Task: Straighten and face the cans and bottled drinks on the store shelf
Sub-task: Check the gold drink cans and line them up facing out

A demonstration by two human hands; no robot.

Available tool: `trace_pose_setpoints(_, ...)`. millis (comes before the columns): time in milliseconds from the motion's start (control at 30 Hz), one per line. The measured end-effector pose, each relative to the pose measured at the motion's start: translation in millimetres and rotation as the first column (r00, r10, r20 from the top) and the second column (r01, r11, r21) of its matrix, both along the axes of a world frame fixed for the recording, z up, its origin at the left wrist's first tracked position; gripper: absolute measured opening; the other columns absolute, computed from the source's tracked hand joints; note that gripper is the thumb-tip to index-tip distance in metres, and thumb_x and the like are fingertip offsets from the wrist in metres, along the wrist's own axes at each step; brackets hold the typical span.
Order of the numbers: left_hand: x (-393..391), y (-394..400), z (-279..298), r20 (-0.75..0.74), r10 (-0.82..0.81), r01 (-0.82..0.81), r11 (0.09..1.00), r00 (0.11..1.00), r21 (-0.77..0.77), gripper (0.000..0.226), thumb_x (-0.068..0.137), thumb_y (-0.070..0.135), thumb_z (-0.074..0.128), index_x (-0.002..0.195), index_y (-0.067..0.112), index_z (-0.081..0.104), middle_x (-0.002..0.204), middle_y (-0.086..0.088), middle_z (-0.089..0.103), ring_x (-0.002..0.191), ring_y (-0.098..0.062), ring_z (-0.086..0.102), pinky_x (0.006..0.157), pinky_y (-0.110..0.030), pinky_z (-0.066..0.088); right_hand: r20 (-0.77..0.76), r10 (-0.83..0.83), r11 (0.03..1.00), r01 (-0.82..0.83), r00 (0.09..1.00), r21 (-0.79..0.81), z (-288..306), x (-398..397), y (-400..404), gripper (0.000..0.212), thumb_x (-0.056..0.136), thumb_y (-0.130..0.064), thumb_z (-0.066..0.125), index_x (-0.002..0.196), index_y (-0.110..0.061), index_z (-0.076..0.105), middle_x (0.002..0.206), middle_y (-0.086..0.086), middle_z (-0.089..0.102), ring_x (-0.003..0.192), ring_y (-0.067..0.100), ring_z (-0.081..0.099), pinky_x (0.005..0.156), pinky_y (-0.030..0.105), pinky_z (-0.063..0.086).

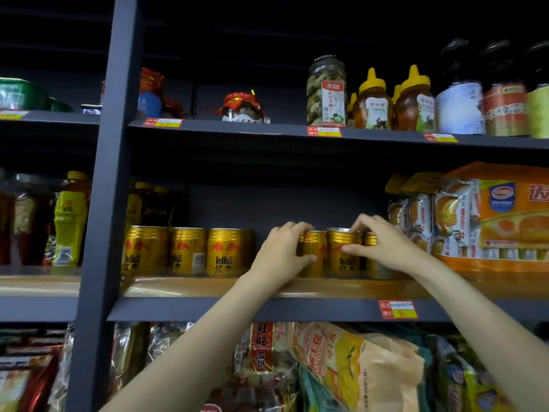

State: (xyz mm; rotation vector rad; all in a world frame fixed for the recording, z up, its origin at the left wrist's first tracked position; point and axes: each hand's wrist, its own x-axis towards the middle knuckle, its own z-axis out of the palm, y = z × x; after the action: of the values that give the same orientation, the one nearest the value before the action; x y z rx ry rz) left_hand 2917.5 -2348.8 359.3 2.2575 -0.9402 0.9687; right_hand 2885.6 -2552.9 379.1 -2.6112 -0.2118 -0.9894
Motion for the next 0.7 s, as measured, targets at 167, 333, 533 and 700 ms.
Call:
trace_pose_setpoints(167, 6, 2, 2, -0.025, 0.019, -0.019, 1.0, 1.0, -0.025, 0.053, 0.085, 0.021, 0.066, 0.134, 0.018, 0.044, 0.128, -0.004, 0.049, 0.119, -0.022, 0.044, 0.098, -0.035, 0.038, -0.01, 0.071, 0.997, -0.07, 0.997, 0.045, 0, -1, -7, 0.045, 0.059, -0.072, 0.059, 0.087, -0.039, 0.048, 0.109, -0.005, 0.054, 0.113, 0.026, 0.046, 0.093, 0.05, 0.043)
trace_pose_setpoints(333, 10, 5, 4, -0.045, -0.016, 0.013, 0.998, 0.999, -0.062, 0.054, 0.081, 0.024, 0.071, 0.13, 0.018, 0.048, 0.121, -0.004, 0.054, 0.114, -0.019, 0.049, 0.097, -0.033, 0.043, -0.002, 0.102, 0.991, -0.101, 0.995, 0.093, 6, 7, -6, 0.052, 0.053, -0.077, 0.05, 0.085, -0.036, 0.054, 0.102, -0.011, 0.058, 0.115, 0.027, 0.047, 0.097, 0.053, 0.04)
trace_pose_setpoints(533, 9, 1, 6, -0.04, -0.016, 0.014, 0.998, 0.999, -0.064, 0.057, 0.078, 0.028, 0.073, 0.129, 0.016, 0.049, 0.121, -0.005, 0.054, 0.113, -0.02, 0.05, 0.096, -0.035, 0.045, -0.156, -0.005, 0.999, -0.001, 0.988, -0.037, 2, 3, -12, 0.05, 0.069, -0.068, 0.058, 0.112, -0.048, 0.044, 0.141, 0.002, 0.032, 0.134, 0.035, 0.022, 0.109, 0.05, 0.026)
trace_pose_setpoints(700, 10, 1, 6, -0.028, -0.021, 0.019, 0.998, 0.999, -0.061, 0.058, 0.077, 0.03, 0.073, 0.129, 0.016, 0.05, 0.12, -0.004, 0.055, 0.112, -0.018, 0.051, 0.095, -0.032, 0.045, -0.105, -0.118, 0.978, 0.097, 0.987, -0.187, 2, 0, -4, 0.072, 0.079, -0.054, 0.065, 0.14, -0.037, 0.031, 0.15, -0.001, 0.023, 0.139, 0.031, 0.016, 0.112, 0.049, 0.024)
